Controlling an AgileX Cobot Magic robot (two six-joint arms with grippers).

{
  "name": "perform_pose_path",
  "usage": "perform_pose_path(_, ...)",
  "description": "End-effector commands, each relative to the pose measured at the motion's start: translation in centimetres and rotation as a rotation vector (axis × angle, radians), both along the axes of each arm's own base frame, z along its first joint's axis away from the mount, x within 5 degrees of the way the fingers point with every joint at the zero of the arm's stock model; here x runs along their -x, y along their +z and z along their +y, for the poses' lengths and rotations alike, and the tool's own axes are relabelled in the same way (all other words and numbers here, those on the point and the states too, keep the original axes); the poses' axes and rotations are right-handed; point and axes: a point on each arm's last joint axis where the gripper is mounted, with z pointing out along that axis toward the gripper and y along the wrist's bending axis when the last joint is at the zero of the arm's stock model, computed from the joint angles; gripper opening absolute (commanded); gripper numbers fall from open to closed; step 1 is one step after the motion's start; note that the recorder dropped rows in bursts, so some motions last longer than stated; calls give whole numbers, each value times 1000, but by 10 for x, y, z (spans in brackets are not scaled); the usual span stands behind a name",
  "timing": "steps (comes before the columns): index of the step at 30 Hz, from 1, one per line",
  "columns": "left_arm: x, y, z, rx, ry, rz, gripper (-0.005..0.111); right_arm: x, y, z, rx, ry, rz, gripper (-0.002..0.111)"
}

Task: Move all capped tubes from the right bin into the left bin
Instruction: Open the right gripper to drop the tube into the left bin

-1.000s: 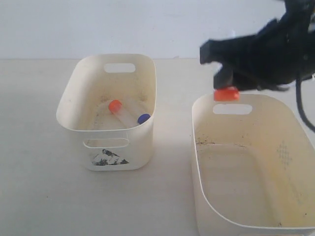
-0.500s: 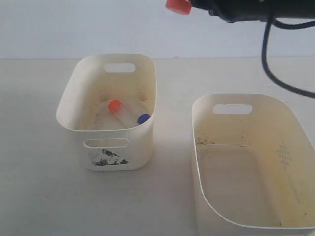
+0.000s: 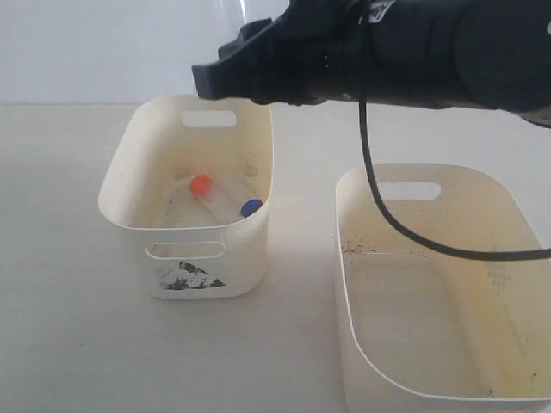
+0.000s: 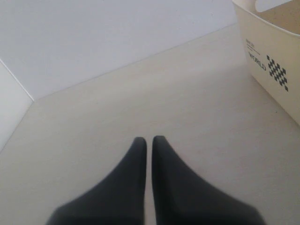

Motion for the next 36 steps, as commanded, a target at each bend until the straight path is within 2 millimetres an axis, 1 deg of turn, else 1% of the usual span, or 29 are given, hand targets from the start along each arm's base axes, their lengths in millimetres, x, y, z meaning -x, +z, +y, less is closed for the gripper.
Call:
perform_pose_path(1, 0, 1, 0, 12, -5, -6, 4, -12, -9, 5, -35, -44, 3, 0)
perform_pose_path(4, 0, 1, 0, 12, -5, -6, 4, -22, -23, 20, 15, 5, 100, 0)
perform_pose_path(8, 0, 1, 0, 12, -5, -6, 4, -41, -42, 42, 85, 72, 198, 0)
perform_pose_path(10, 0, 1, 0, 12, -5, -6, 4, -47, -51, 49, 105, 88, 235, 1)
perform_pose_path(12, 0, 1, 0, 12, -5, -6, 4, -51, -62, 53, 125, 96, 266, 12)
perform_pose_path(14, 0, 1, 0, 12, -5, -6, 4, -54, -71, 55, 139, 97, 287, 31)
perform_pose_path(16, 0, 1, 0, 12, -5, -6, 4, -55, -77, 56, 138, 91, 304, 59)
perform_pose_path(17, 0, 1, 0, 12, -5, -6, 4, -55, -77, 56, 121, 79, 318, 69)
perform_pose_path(18, 0, 1, 0, 12, -5, -6, 4, -55, -77, 56, 102, 67, 334, 70)
perform_pose_path(19, 0, 1, 0, 12, -5, -6, 4, -55, -77, 56, 76, 50, 355, 64)
perform_pose_path(20, 0, 1, 0, 12, -5, -6, 4, -55, -76, 56, 54, 37, 369, 52)
perform_pose_path(21, 0, 1, 0, 12, -5, -6, 4, -54, -74, 55, 43, 32, 374, 36)
perform_pose_path(22, 0, 1, 0, 12, -5, -6, 4, -53, -71, 55, 46, 38, 369, 16)
perform_pose_path(23, 0, 1, 0, 12, -5, -6, 4, -50, -66, 54, 59, 56, 363, 2)
perform_pose_path(26, 0, 1, 0, 12, -5, -6, 4, -39, -47, 49, 116, 129, 320, 1)
perform_pose_path(27, 0, 1, 0, 12, -5, -6, 4, -31, -35, 45, 143, 171, 303, 1)
perform_pose_path(28, 0, 1, 0, 12, -5, -6, 4, -27, -28, 43, 144, 183, 298, 1)
perform_pose_path(29, 0, 1, 0, 12, -5, -6, 4, -19, -16, 39, 142, 203, 296, 1)
perform_pose_path(31, 0, 1, 0, 12, -5, -6, 4, -15, -4, 36, 119, 199, 259, 1)
perform_pose_path(33, 0, 1, 0, 12, -5, -6, 4, -13, 2, 34, 111, 199, 249, 1)
perform_pose_path(36, 0, 1, 0, 12, -5, -6, 4, -12, 2, 33, 138, 214, 229, 1)
